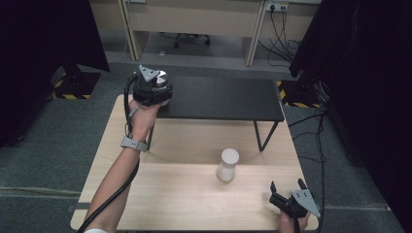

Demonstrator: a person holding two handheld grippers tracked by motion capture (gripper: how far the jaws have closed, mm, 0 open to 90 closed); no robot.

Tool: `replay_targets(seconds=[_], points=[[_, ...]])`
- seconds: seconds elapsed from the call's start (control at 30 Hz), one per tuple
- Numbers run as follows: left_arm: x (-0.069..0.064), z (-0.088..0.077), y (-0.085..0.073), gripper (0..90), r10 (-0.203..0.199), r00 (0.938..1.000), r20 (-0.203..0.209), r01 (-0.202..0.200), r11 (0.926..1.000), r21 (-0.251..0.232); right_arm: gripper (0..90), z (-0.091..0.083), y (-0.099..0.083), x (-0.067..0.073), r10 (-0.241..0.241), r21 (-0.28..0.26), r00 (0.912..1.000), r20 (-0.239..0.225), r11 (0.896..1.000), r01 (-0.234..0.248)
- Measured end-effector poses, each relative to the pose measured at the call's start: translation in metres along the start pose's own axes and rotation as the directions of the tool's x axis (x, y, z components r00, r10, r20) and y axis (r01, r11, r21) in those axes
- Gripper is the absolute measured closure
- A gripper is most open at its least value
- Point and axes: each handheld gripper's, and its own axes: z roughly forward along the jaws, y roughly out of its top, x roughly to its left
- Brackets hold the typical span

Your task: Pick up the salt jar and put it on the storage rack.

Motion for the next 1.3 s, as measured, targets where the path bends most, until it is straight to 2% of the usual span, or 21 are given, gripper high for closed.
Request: replay_targets(seconds=[0.1,0.23,0.67,0.8,0.9,1.17,1.23,1.3], points=[[0.002,0.001,-0.001,31.6,-0.013,0.9999,0.007,0.013,0.9999,-0.002,0.3,0.0,0.0,0.0,0.004,-0.002,1.0,0.001,1.0,-0.004],[0.001,0.002,-0.001,31.6,0.002,1.0,0.007,-0.002,1.0,-0.006,0.3,0.0,0.0,0.0,0.001,-0.001,1.0,0.002,1.0,-0.001],[0.009,0.005,-0.001,31.1,-0.027,0.9994,0.021,0.027,0.9996,0.001,0.2,0.0,0.0,0.001,-0.003,0.002,1.0,0.001,1.0,0.003],[0.01,0.004,-0.004,30.4,-0.021,0.9994,0.027,0.021,0.9997,-0.011,0.2,0.001,0.001,0.001,-0.006,0.006,1.0,0.001,1.0,0.006],[0.012,0.003,-0.007,25.3,-0.014,0.9991,0.041,0.015,0.9996,-0.026,0.3,0.001,0.001,0.001,-0.005,0.008,1.0,0.001,1.0,0.005],[0.012,0.003,-0.006,9.6,-0.01,0.9988,0.047,0.011,0.9995,-0.028,0.3,0.001,0.002,0.001,-0.005,0.01,1.0,0.0,1.0,0.005],[0.01,0.003,-0.005,2.9,-0.011,0.9992,0.039,0.012,0.9998,-0.017,0.3,0.001,0.002,0.001,-0.005,0.01,1.0,-0.001,1.0,0.005],[0.011,0.003,-0.004,0.0,-0.005,0.9987,0.05,0.005,0.9999,-0.009,0.3,0.001,0.002,0.001,-0.005,0.01,1.0,-0.001,1.0,0.005]])
